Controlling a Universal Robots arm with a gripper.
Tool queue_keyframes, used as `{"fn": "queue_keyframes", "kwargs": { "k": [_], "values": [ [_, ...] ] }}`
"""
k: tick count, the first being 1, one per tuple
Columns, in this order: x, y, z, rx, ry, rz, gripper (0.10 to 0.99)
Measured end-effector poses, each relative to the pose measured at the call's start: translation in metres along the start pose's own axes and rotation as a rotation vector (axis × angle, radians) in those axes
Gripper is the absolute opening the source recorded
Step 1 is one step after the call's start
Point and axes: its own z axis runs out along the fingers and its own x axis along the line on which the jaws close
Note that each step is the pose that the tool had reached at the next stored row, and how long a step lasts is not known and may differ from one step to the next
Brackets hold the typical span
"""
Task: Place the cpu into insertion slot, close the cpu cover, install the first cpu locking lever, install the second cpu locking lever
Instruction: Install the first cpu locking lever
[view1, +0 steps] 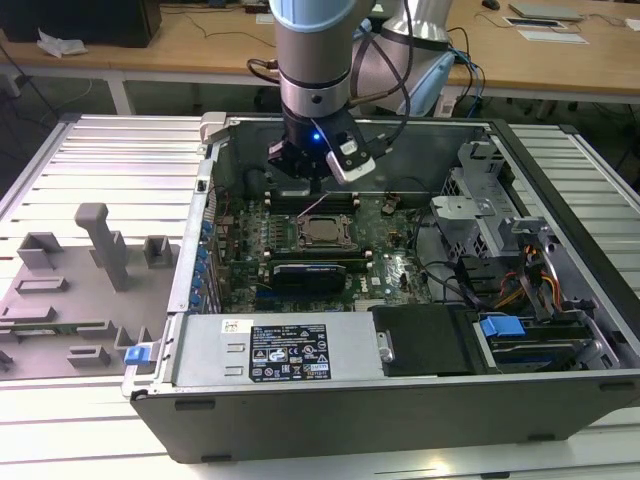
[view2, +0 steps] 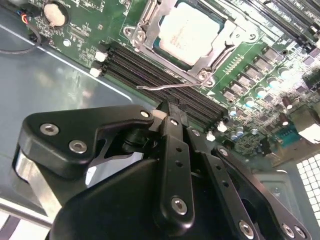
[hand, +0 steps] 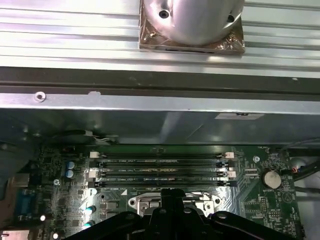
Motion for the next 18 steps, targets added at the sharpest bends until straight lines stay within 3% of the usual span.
{"fn": "queue_keyframes", "kwargs": {
  "k": [3, 4, 5, 7, 13, 18],
  "values": [
    [0.0012, -0.0001, 0.0004, 0.0, -0.0499, -0.016, 0.106],
    [0.0074, -0.0024, 0.0081, -0.001, -0.0748, -0.026, 0.106],
    [0.0083, -0.0051, 0.0178, -0.001, -0.0751, -0.026, 0.106],
    [0.0071, -0.0078, 0.0271, 0.0, -0.0784, -0.015, 0.106],
    [0.0029, -0.0083, 0.0309, 0.007, -0.0903, 0.027, 0.106],
    [0.0026, -0.0048, 0.0331, 0.01, -0.096, 0.047, 0.106]
  ]
}}
